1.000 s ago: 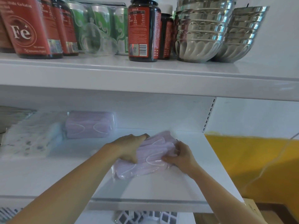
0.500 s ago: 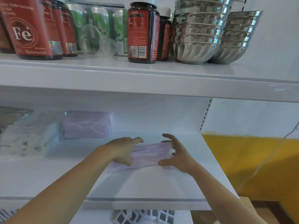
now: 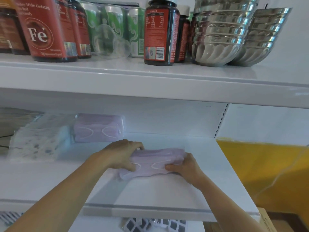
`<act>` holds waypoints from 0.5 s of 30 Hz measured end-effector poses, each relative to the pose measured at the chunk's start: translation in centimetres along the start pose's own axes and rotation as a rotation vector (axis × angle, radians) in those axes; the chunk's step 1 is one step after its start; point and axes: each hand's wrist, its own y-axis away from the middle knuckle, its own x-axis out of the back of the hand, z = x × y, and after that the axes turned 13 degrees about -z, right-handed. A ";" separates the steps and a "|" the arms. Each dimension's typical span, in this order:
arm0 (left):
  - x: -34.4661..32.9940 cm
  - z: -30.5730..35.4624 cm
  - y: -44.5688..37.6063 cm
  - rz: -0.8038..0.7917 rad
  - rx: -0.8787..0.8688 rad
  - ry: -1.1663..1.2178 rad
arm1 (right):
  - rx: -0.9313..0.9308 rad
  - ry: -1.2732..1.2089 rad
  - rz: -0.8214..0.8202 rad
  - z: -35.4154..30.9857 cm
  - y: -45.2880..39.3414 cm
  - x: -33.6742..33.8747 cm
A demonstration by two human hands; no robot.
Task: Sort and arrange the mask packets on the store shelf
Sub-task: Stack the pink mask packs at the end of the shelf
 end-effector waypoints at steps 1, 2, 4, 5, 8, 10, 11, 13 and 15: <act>-0.2 -1.0 0.6 0.036 0.030 0.029 | 0.001 0.004 0.014 0.2 0.0 0.1; -0.6 -2.3 1.3 0.078 0.060 0.089 | 0.006 0.013 0.020 0.3 0.1 0.2; -1.8 -4.8 2.9 0.168 0.105 0.277 | 0.012 0.022 0.016 0.4 0.3 0.4; -2.5 -5.8 3.4 0.208 0.106 0.384 | 0.009 0.015 0.014 0.5 0.3 0.4; -5.1 -7.1 3.8 0.431 -0.007 0.791 | 0.015 -0.009 0.017 0.8 0.3 0.6; -7.1 -6.9 3.4 0.546 -0.068 1.101 | 0.028 -0.039 0.019 0.9 0.3 0.7; -7.8 -6.7 3.2 0.552 -0.113 1.204 | 0.033 -0.050 0.020 0.9 0.2 0.8; -8.3 -6.3 2.7 0.517 -0.221 1.299 | 0.035 -0.047 0.013 1.0 -0.1 0.8; -8.1 -6.1 2.4 0.456 -0.263 1.242 | 0.042 -0.044 0.004 1.0 -0.2 0.7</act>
